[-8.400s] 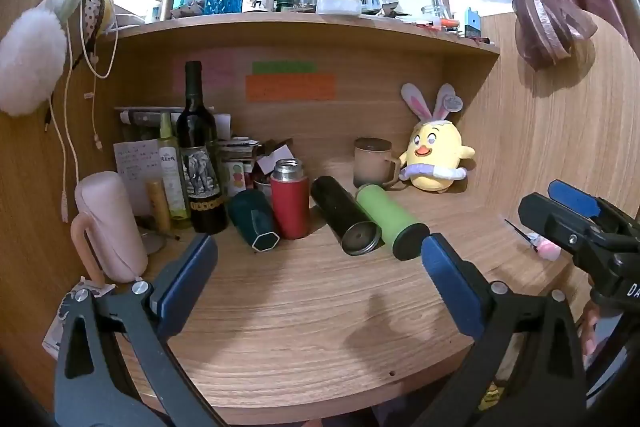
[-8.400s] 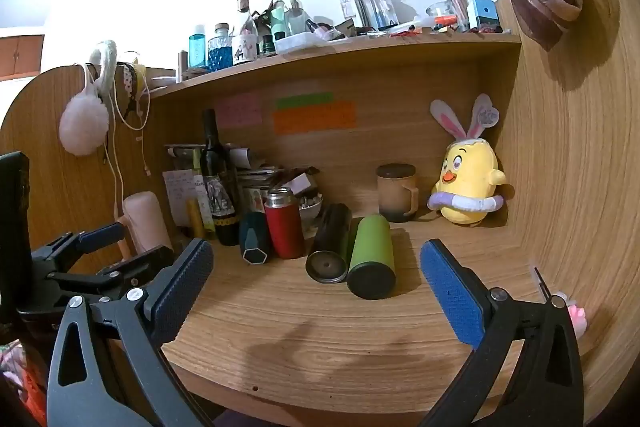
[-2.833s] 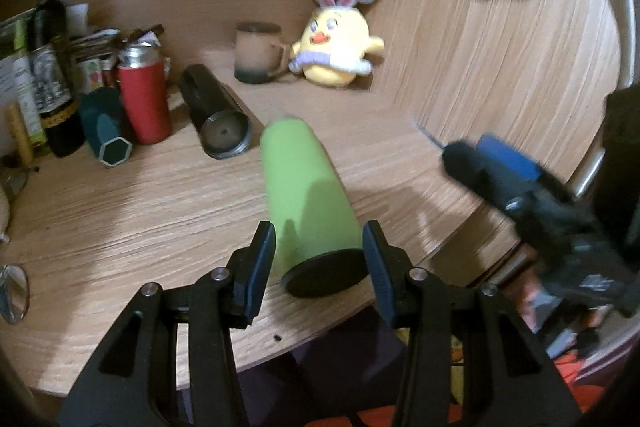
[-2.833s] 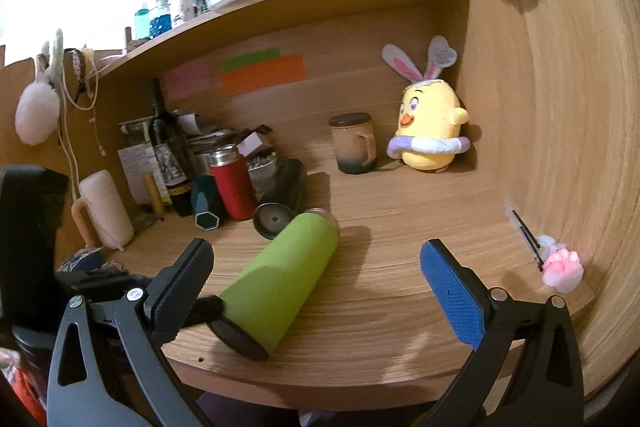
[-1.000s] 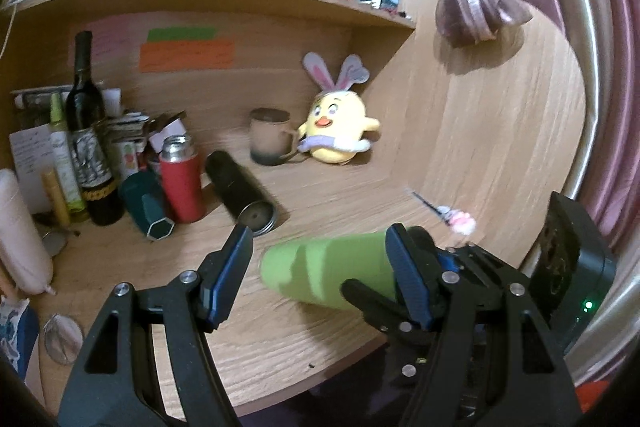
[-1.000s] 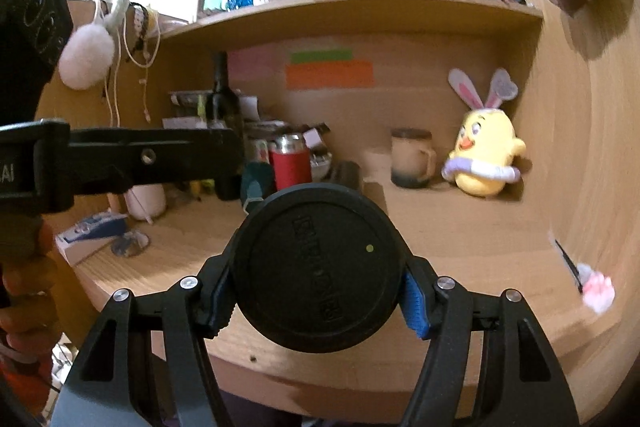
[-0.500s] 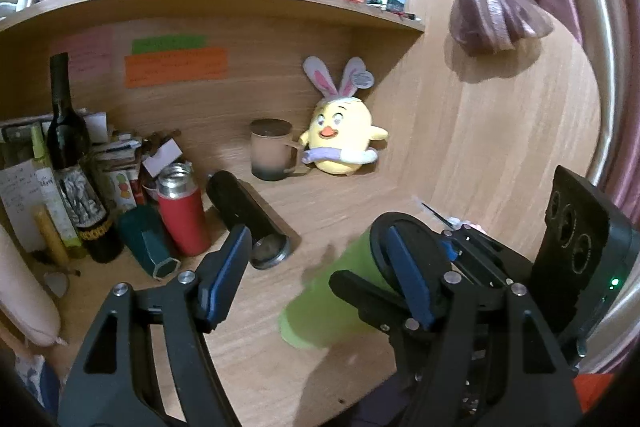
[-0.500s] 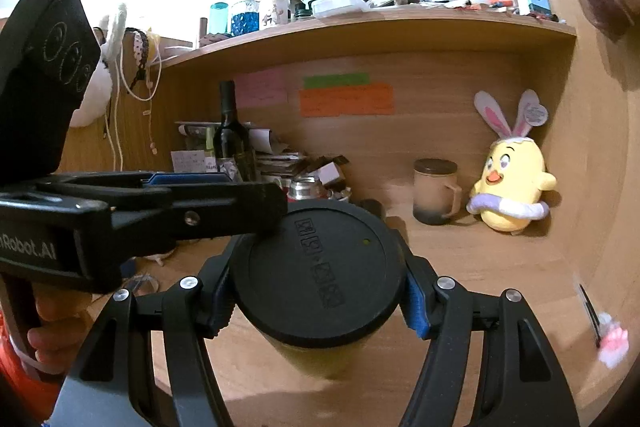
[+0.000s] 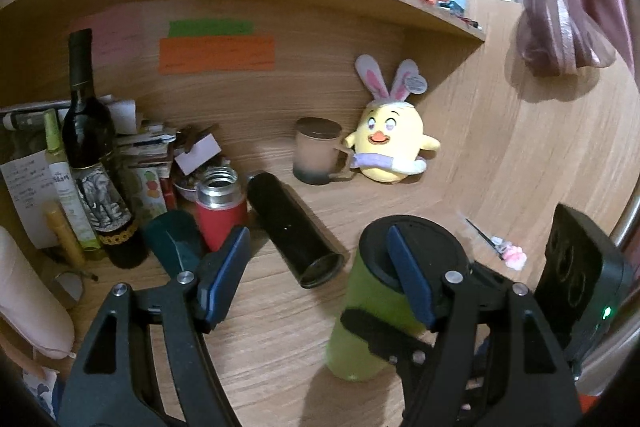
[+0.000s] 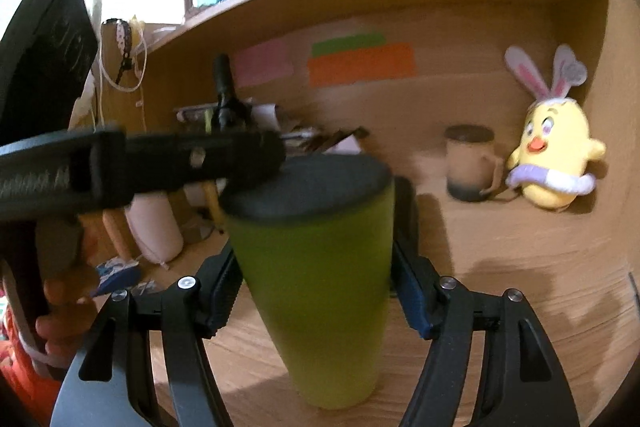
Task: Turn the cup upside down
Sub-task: 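Lift and rotate the green tumbler upright, setting it on the desk, then open the right gripper and withdraw from the standing tumbler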
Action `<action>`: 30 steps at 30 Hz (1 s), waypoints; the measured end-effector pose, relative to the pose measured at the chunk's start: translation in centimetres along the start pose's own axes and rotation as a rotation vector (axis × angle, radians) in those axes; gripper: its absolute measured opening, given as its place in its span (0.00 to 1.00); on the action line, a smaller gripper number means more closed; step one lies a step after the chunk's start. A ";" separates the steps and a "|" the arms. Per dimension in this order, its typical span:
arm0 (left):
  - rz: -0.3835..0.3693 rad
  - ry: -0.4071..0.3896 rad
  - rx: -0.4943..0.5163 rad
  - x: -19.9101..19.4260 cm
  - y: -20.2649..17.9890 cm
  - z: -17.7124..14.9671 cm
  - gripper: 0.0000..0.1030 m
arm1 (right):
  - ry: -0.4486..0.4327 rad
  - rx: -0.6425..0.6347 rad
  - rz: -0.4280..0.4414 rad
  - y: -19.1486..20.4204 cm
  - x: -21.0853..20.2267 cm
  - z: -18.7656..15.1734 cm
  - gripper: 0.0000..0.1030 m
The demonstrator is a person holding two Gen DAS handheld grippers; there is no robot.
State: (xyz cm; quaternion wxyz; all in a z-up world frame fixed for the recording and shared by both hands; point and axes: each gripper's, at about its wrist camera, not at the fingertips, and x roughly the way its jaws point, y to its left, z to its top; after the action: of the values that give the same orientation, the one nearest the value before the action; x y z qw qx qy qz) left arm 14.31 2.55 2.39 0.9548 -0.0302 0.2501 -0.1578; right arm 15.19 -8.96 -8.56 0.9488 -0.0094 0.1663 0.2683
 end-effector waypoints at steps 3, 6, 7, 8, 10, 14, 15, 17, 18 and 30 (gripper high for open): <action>-0.009 -0.005 -0.003 0.0 0.1 -0.2 0.72 | 0.040 -0.006 0.000 0.2 0.6 -0.8 0.63; 0.018 -0.032 0.020 -0.3 -0.4 -0.5 0.72 | 0.061 0.009 0.010 0.0 0.5 -1.6 0.64; 0.026 -0.035 0.025 -0.3 -0.5 -0.4 0.72 | 0.067 0.009 0.010 0.0 0.5 -1.7 0.64; 0.036 -0.038 0.033 -0.3 -0.7 -0.5 0.72 | 0.072 0.012 0.012 0.0 0.3 -1.8 0.64; 0.045 -0.033 0.037 -0.4 -0.8 -0.3 0.72 | 0.084 0.013 0.015 -0.1 0.0 -1.9 0.64; 0.068 -0.059 0.037 -1.6 -0.7 -0.4 0.72 | 0.083 0.010 0.015 0.0 -1.3 -1.7 0.69; 0.070 -0.069 0.036 -2.1 -0.7 -0.6 0.72 | 0.074 0.009 0.007 0.0 -1.8 -1.6 0.72; 0.080 -0.084 0.033 -3.0 -0.6 -1.1 0.72 | 0.055 0.008 -0.006 -0.1 -2.7 -1.5 0.75; 0.088 -0.090 0.033 -3.4 -0.7 -1.3 0.73 | 0.046 0.010 -0.009 -0.1 -3.3 -1.4 0.76; 0.182 -0.139 0.033 -7.2 -2.7 -5.8 0.89 | -0.053 0.014 -0.106 -0.2 -9.5 -0.4 0.93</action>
State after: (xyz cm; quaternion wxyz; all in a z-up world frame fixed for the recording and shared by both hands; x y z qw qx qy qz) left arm 4.81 2.42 1.05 0.9805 -0.0025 0.1826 -0.0720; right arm 7.61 -13.98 -5.92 0.9658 -0.0044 0.1425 0.2168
